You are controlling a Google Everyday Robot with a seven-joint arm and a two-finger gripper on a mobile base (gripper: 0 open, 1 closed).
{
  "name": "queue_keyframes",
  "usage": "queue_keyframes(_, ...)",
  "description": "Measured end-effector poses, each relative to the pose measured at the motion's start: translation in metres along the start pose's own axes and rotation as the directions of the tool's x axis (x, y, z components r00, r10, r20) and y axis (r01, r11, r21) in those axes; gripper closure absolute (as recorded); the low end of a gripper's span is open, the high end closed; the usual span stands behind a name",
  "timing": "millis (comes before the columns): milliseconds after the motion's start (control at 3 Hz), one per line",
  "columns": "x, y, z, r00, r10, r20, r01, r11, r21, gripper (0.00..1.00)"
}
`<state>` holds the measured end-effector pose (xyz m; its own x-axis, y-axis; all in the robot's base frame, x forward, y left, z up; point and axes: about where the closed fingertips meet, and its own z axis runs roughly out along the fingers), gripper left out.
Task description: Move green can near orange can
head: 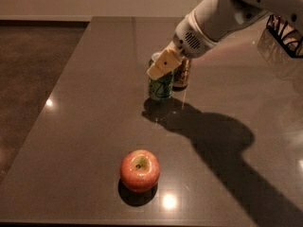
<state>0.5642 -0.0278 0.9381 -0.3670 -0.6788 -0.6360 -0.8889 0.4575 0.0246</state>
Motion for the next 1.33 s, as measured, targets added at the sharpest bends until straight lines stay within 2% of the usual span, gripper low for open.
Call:
queue_keyframes(333,0.017,-0.020,-0.011,0.998,0.058,-0.002,-0.058,0.9972,0.047,1.00)
queue_keyframes(667,0.031,-0.037,-0.019,0.994,0.114,-0.001,-0.113,0.9896,0.088,1.00)
queue_keyframes(1333,0.054,-0.063,-0.030,0.980,0.198,0.011,-0.197,0.9689,0.149,1.00)
